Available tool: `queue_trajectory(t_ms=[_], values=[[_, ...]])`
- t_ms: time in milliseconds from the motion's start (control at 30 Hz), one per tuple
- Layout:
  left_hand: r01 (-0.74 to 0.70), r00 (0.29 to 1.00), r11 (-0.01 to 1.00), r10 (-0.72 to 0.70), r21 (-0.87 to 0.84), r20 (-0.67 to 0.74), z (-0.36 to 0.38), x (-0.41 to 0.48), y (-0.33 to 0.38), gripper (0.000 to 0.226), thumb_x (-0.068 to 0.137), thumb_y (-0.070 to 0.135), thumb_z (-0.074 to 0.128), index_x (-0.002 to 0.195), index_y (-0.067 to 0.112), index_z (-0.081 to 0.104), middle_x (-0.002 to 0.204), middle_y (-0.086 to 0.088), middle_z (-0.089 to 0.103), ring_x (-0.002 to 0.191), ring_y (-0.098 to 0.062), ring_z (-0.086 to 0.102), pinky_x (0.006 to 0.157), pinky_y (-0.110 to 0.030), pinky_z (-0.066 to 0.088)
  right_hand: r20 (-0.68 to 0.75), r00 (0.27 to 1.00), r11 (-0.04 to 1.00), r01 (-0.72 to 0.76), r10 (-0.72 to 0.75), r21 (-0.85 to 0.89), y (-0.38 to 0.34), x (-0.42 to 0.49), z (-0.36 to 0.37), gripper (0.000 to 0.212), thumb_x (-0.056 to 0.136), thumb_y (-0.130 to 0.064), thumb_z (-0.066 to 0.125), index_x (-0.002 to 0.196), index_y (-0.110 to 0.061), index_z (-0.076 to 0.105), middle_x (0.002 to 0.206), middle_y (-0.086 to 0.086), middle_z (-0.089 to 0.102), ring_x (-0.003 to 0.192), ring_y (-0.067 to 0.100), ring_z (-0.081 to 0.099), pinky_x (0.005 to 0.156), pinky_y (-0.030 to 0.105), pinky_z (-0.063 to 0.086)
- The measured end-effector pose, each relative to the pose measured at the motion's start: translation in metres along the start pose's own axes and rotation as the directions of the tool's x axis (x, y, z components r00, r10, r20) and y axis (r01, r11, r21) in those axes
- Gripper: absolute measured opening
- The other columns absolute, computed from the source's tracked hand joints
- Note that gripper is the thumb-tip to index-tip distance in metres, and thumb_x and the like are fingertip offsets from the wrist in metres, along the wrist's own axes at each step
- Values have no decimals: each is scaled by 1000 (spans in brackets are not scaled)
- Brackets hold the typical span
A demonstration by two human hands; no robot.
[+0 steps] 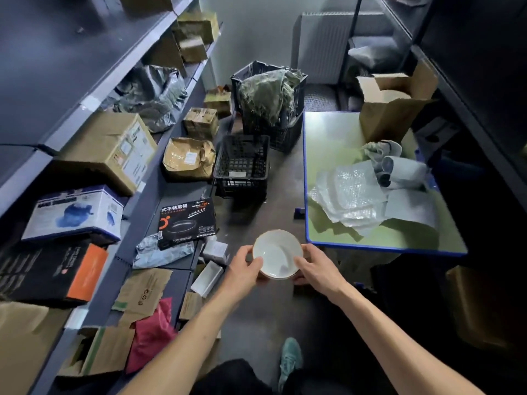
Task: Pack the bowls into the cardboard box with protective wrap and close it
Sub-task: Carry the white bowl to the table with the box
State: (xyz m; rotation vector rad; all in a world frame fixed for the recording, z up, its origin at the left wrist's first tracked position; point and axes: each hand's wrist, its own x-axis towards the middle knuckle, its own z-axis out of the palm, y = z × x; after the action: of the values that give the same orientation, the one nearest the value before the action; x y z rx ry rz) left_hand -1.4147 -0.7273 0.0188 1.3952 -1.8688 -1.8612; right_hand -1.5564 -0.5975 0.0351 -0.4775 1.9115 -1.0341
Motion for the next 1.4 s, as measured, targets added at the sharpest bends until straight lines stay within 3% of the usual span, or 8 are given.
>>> queue_trajectory(t_ms=[100,233,400,567,767,900,1133,1400], values=[[7,999,1000,-7,-6,-35,3,20,18,25,98,13,51,123,15,53,114,-6,61,100,-25,66,61,-29,60,7,1000,1000,3,-3,1,-21,24,-13,19,94,-23,53,113,-19,57,103,4,68,75,17,75,79,45,62],[12,999,1000,-13,-10,-41,-1,54,39,27,95,19,54,121,20,55,116,-8,63,100,-26,68,72,-42,63,15,1000,1000,9,-9,-2,-41,60,-22,21,93,-20,52,113,-17,57,101,4,69,75,20,75,81,47,61],[20,1000,1000,-20,1,-19,-15,102,58,28,95,21,52,123,22,54,115,-4,64,93,-25,72,74,-44,63,20,1000,1000,-2,3,-13,-63,104,-22,25,88,-29,52,112,-25,57,95,-2,73,75,18,76,86,49,59],[7,1000,1000,-7,7,27,-38,164,77,21,97,18,52,115,28,55,113,-3,62,98,-27,69,76,-47,62,-27,999,999,-32,33,22,-92,153,-11,24,88,-29,52,111,-26,58,95,-4,72,76,17,76,85,54,58],[-9,992,999,5,31,129,-77,237,104,24,93,19,57,116,26,60,112,-5,66,100,-26,68,77,-52,61,-77,995,995,-57,63,78,-129,202,4,29,83,-25,51,112,-24,57,105,-6,68,77,19,76,88,50,58],[-39,982,994,19,105,186,-92,271,124,24,95,23,57,118,28,59,110,1,67,98,-21,68,79,-51,60,-140,986,990,-71,88,119,-150,228,9,30,88,-16,51,117,-18,57,111,-4,64,79,17,75,75,35,62],[-45,969,993,17,108,245,-84,327,153,25,96,23,56,120,27,58,110,1,69,96,-17,69,79,-50,61,-214,970,981,-82,119,175,-168,278,-9,26,84,-13,52,108,-20,59,108,2,67,74,21,75,78,45,62],[-67,944,980,1,187,330,-37,407,204,21,94,22,56,112,33,60,104,-5,70,89,-22,70,72,-43,63,-300,936,969,-123,185,213,-176,345,-63,27,83,-9,52,105,-23,60,98,-1,70,68,11,73,81,44,61]])
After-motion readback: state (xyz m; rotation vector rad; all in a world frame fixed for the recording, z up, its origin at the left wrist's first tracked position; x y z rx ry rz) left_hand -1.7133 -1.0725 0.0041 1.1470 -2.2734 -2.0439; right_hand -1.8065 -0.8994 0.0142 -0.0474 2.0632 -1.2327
